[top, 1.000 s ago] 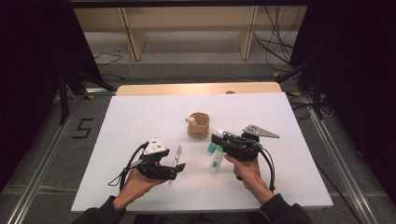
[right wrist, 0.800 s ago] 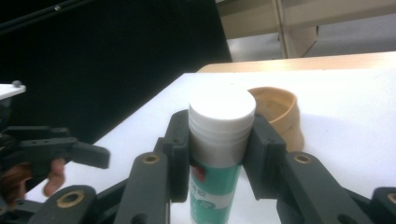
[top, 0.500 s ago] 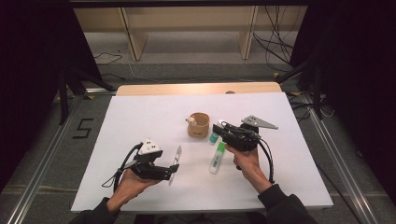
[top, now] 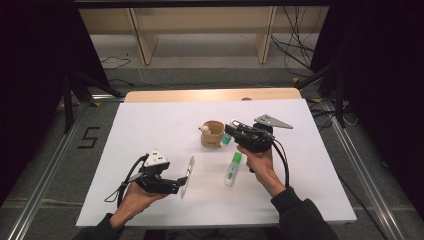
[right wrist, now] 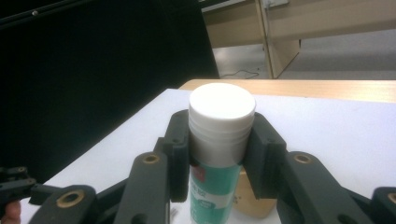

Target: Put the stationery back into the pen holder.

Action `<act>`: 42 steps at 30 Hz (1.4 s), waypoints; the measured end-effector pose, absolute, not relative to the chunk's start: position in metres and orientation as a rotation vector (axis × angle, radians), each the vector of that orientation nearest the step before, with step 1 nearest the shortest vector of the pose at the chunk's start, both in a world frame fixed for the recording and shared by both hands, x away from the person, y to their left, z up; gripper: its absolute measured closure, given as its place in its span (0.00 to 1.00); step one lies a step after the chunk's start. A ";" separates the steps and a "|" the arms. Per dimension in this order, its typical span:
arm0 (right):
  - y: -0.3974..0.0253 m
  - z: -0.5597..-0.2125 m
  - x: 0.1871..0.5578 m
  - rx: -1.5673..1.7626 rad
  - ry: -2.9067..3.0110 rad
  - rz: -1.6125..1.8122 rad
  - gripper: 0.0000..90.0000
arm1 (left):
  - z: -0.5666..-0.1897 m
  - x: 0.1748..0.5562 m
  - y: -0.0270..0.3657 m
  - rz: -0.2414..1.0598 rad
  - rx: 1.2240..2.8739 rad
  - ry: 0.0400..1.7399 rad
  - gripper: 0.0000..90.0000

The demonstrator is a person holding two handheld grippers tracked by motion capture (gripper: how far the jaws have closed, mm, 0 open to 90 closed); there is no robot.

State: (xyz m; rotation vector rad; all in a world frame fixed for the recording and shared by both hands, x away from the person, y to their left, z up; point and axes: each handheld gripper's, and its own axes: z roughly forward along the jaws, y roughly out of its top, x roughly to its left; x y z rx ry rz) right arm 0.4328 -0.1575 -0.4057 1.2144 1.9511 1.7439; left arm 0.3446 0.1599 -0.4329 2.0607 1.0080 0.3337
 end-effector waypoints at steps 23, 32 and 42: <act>-0.136 -0.390 0.468 1.214 1.947 1.689 0.73 | -0.433 0.342 0.167 0.331 2.027 1.037 0.18; -0.125 -0.393 0.484 1.228 1.952 1.630 0.73 | -0.433 0.342 0.167 0.331 2.026 1.030 0.18; -0.116 -0.406 0.502 1.265 1.978 1.536 0.73 | -0.432 0.342 0.166 0.333 2.024 1.025 0.18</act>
